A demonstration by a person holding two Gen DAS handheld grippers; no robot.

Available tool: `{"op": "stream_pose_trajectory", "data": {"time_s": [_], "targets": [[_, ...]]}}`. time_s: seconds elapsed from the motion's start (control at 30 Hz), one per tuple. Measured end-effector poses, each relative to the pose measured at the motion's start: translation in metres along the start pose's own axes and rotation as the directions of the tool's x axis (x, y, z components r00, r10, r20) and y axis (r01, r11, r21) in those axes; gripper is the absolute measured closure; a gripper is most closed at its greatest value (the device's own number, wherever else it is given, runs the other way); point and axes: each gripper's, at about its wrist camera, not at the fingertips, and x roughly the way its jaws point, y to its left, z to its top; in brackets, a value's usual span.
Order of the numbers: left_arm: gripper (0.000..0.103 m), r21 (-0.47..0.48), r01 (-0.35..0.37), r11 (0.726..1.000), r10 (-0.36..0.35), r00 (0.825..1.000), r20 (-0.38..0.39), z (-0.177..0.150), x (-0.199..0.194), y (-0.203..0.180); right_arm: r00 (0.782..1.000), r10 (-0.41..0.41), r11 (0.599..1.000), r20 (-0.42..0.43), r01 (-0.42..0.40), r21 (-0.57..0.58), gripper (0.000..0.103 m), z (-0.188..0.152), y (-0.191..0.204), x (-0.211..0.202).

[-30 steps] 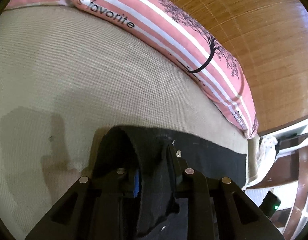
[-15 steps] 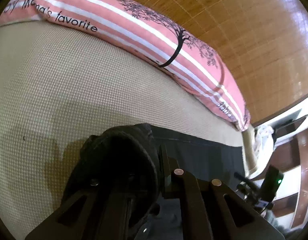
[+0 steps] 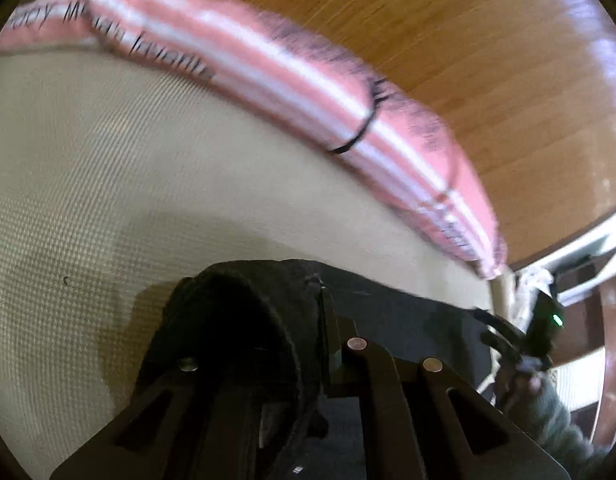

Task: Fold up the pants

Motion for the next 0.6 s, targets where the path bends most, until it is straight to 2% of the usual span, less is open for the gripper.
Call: {"op": "stream_pose_trajectory", "data": {"time_s": [0.1,0.2,0.27,0.4,0.47,0.6], "targets": [[0.097,0.057,0.088,0.994,-0.093,0.993,0.077,-0.009,-0.021,-0.014,0.996,0.077,0.996,-0.046,-0.079,-0.036,0.007,0.023,-0.014,0.009],[0.097,0.093,0.166,0.982,-0.179,0.974,0.143,-0.018,-0.039,-0.023,0.980,0.166,0.983,-0.107,-0.173,-0.061,0.008,0.039,-0.024,0.021],[0.097,0.100,0.224,0.969,-0.238,0.958,0.159,-0.020,-0.046,-0.025,0.960,0.229,0.966,-0.162,-0.245,-0.087,0.010,0.048,-0.025,0.030],[0.097,0.119,0.274,0.954,-0.293,0.939,0.182,-0.021,-0.057,-0.031,0.912,0.325,0.921,-0.249,-0.365,-0.135,0.013,0.061,-0.025,0.046],[0.097,0.136,0.288,0.948,-0.310,0.931,0.191,-0.024,-0.061,-0.034,0.897,0.351,0.904,-0.269,-0.399,-0.151,0.014,0.066,-0.023,0.053],[0.097,0.143,0.281,0.949,-0.307,0.928,0.210,-0.026,-0.071,-0.036,0.844,0.406,0.861,-0.351,-0.482,-0.163,0.020,0.069,-0.014,0.075]]}}
